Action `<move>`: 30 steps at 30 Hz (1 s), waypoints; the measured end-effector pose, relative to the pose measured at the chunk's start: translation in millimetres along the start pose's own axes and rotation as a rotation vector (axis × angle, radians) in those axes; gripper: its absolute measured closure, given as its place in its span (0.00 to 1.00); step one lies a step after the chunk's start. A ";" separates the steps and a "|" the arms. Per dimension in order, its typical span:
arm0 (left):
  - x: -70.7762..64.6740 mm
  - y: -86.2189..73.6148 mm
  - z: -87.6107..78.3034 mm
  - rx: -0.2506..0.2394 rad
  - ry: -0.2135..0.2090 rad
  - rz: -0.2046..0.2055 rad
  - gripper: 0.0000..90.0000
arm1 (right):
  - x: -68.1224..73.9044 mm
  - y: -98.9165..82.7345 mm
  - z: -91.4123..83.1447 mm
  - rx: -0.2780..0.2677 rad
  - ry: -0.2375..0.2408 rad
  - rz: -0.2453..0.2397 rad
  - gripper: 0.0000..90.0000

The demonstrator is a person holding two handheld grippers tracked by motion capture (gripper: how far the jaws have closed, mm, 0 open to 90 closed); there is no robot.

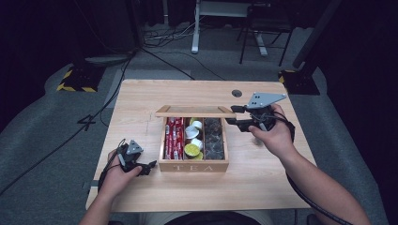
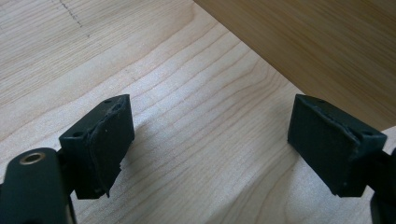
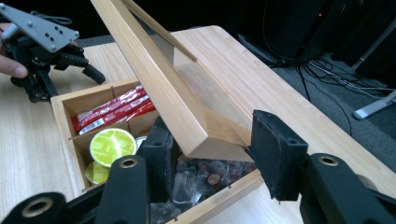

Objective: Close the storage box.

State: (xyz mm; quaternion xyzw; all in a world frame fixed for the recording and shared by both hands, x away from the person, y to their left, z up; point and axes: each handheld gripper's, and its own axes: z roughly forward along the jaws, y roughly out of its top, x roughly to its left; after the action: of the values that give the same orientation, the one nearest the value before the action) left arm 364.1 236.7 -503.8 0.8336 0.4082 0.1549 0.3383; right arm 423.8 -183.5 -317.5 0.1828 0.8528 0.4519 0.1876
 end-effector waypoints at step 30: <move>-0.1 0.1 0.3 -0.001 0.000 -0.002 0.17 | 42.7 -50.5 3.8 0.013 -0.027 0.002 0.52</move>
State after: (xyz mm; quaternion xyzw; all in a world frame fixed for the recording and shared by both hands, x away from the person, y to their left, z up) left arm 364.3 236.4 -504.0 0.8331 0.4088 0.1547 0.3389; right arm 381.6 -186.7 -368.5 0.1911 0.8529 0.4439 0.1973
